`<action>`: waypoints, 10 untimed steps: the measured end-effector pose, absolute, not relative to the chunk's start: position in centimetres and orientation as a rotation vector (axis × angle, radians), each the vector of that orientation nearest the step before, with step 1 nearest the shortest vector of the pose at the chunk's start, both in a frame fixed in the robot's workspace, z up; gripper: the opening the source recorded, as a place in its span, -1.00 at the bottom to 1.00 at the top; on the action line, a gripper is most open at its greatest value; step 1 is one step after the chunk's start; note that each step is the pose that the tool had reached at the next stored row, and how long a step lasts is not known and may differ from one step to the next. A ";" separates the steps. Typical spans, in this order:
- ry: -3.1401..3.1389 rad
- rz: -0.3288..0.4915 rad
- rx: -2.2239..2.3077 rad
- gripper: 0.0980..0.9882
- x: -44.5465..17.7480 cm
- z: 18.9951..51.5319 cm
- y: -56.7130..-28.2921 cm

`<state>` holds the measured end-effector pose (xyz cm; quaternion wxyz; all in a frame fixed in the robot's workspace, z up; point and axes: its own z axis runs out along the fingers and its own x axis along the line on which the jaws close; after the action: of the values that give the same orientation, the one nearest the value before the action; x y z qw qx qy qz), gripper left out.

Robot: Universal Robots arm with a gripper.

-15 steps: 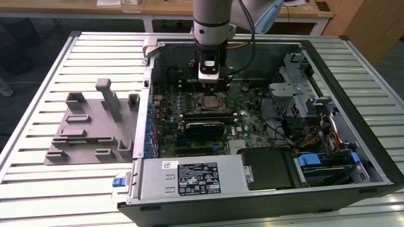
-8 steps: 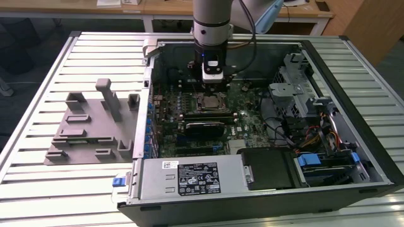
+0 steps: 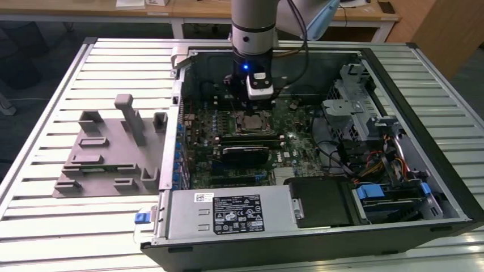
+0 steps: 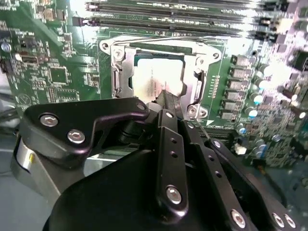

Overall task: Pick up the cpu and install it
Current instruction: 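Close the cpu cover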

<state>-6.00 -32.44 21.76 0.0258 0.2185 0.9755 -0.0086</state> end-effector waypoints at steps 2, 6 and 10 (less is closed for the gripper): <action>3.026 -0.030 0.628 -0.98 -6.0 21.7 -32.4; 3.044 -0.035 0.534 -0.98 -6.0 21.7 -32.4; 3.064 -0.049 0.449 -0.98 -6.0 21.6 -32.4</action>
<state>-6.00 -32.44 21.64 0.0223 0.1450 0.9890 -0.0158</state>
